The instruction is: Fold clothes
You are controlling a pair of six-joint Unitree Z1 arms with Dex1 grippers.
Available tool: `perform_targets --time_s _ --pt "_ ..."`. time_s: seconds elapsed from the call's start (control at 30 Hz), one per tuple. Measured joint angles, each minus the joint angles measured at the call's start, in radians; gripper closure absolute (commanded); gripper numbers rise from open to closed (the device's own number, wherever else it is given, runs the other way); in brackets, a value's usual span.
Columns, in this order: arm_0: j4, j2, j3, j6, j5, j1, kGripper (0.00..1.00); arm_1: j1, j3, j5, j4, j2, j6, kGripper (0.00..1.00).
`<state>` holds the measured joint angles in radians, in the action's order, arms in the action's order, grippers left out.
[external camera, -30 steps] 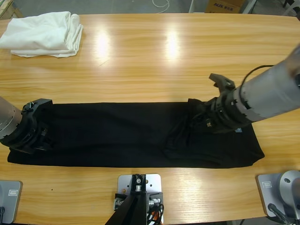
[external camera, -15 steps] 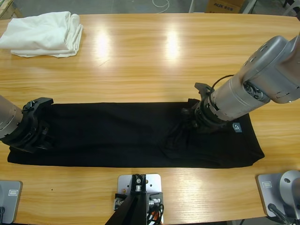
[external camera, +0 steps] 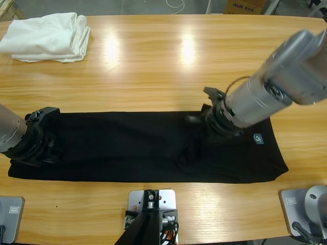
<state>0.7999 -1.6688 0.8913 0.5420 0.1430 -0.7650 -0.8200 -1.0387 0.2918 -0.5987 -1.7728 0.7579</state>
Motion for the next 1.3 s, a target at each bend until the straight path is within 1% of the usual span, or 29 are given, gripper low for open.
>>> perform_targets --time_s 0.2,0.23,0.27,0.3,0.33,0.37,0.5,0.57,0.6,0.67,0.7,0.73,0.83,0.93,1.0,1.1,1.3 --pt "-0.007 0.000 -0.003 0.000 0.000 -0.008 0.736 0.000 -0.125 0.023 -0.043 -0.061 -0.012 1.000" --pt "-0.008 0.000 -0.003 0.000 0.000 -0.012 0.736 0.000 -0.136 0.025 -0.045 -0.075 -0.015 0.735" --pt "-0.008 0.000 -0.003 0.000 0.000 -0.016 0.736 0.000 -0.143 0.028 -0.046 -0.090 -0.017 0.228" --pt "-0.010 0.000 -0.005 0.000 0.000 -0.021 0.736 0.000 -0.147 0.030 -0.047 -0.106 -0.018 0.035" --pt "-0.012 0.000 -0.008 0.000 0.000 -0.025 0.736 0.000 -0.152 0.031 -0.048 -0.120 -0.018 0.001" --pt "-0.015 0.000 -0.012 0.000 0.000 -0.029 0.736 0.000 -0.160 0.032 -0.048 -0.135 -0.019 0.000" --pt "-0.026 0.000 -0.026 0.000 0.000 -0.044 0.736 0.000 -0.190 0.029 -0.048 -0.160 -0.027 0.000" --pt "-0.031 0.000 -0.026 0.000 0.000 -0.048 0.736 0.000 -0.206 0.007 -0.046 -0.160 -0.049 0.006" --pt "-0.032 0.000 -0.026 0.000 0.000 -0.050 0.736 0.000 -0.215 -0.010 -0.043 -0.157 -0.062 0.175" --pt "-0.034 0.000 -0.026 0.000 0.000 -0.053 0.732 0.000 -0.225 -0.044 -0.039 -0.130 -0.091 0.545" --pt "-0.035 0.000 -0.026 0.000 0.000 -0.054 0.682 0.000 -0.225 -0.073 -0.041 -0.108 -0.099 0.826" --pt "-0.035 0.000 -0.026 0.000 0.000 -0.054 0.653 0.000 -0.223 -0.093 -0.047 -0.080 -0.104 1.000" --pt "-0.035 0.000 -0.026 0.000 0.000 -0.056 0.653 0.001 -0.175 -0.123 -0.086 0.027 -0.110 1.000" --pt "-0.036 0.000 -0.026 -0.001 0.000 -0.056 0.652 0.010 -0.048 -0.128 -0.092 0.139 -0.110 1.000" --pt "-0.038 0.000 -0.025 -0.001 0.000 -0.056 0.653 0.035 0.045 -0.129 -0.072 0.181 -0.105 1.000" --pt "-0.039 0.000 -0.025 -0.001 0.000 -0.057 0.653 0.070 0.155 -0.129 -0.007 0.201 -0.091 1.000" --pt "-0.043 0.000 -0.024 -0.001 0.000 -0.057 0.653 0.093 0.191 -0.129 0.099 0.164 -0.091 1.000"
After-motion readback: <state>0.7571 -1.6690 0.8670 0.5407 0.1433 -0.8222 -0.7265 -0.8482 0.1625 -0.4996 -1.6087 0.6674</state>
